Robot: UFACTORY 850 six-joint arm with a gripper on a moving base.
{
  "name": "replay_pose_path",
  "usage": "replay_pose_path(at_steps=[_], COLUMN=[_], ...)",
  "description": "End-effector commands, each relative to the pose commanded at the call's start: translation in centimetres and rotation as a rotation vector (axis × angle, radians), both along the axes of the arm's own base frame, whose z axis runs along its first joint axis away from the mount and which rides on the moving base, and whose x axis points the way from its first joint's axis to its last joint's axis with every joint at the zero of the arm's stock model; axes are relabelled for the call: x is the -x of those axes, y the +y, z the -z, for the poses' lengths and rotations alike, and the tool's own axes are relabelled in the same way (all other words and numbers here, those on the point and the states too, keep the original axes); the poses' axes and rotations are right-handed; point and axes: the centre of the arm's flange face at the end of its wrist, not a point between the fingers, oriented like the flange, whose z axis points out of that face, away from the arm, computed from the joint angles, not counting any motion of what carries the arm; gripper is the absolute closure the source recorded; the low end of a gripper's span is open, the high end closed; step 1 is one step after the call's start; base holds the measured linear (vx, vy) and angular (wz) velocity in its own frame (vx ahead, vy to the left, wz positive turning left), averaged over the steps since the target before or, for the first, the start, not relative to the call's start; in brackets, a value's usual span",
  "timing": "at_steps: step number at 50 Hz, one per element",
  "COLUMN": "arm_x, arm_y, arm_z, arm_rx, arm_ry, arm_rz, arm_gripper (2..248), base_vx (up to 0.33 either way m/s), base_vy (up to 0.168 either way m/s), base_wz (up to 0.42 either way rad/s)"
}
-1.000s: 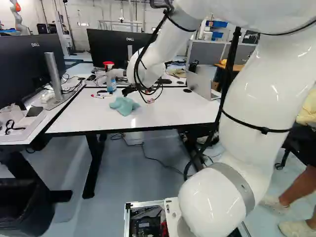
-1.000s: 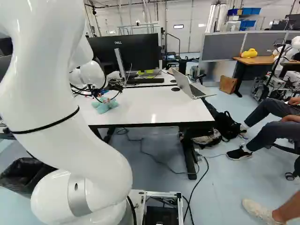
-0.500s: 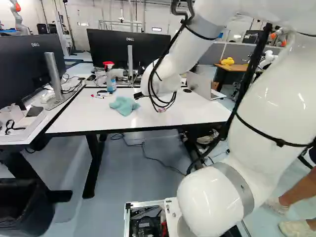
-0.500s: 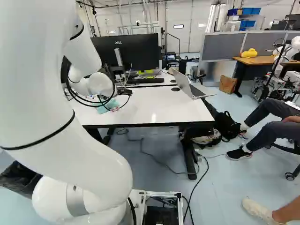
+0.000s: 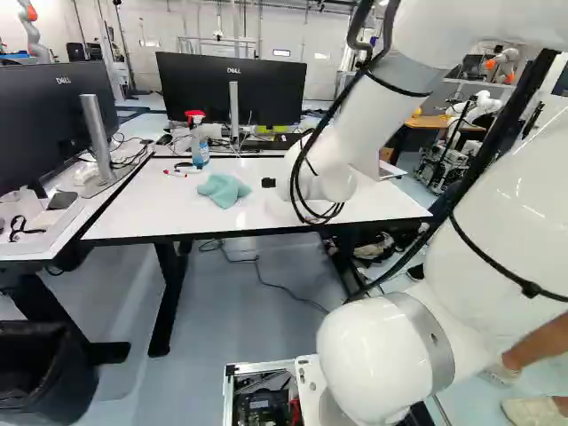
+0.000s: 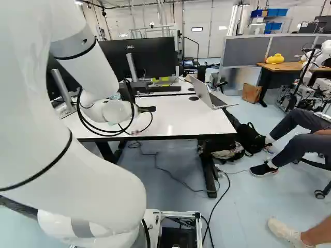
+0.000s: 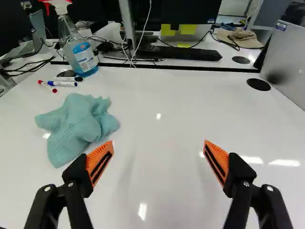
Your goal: Clean the table with the green towel
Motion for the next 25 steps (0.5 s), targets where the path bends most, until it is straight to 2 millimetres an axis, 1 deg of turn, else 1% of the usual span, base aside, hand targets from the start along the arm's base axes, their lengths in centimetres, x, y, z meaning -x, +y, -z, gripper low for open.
replay_pose_path(at_steps=[12, 25], arm_x=[2.6, 4.9], arm_y=[-1.6, -2.8], arm_z=[1.2, 2.2], arm_rx=[-0.004, -0.007], arm_ry=[-0.045, -0.083], arm_rz=[0.038, 0.072], arm_gripper=[3, 3], base_vx=[0.0, 0.0], base_vy=[0.0, 0.0], base_wz=[0.0, 0.0])
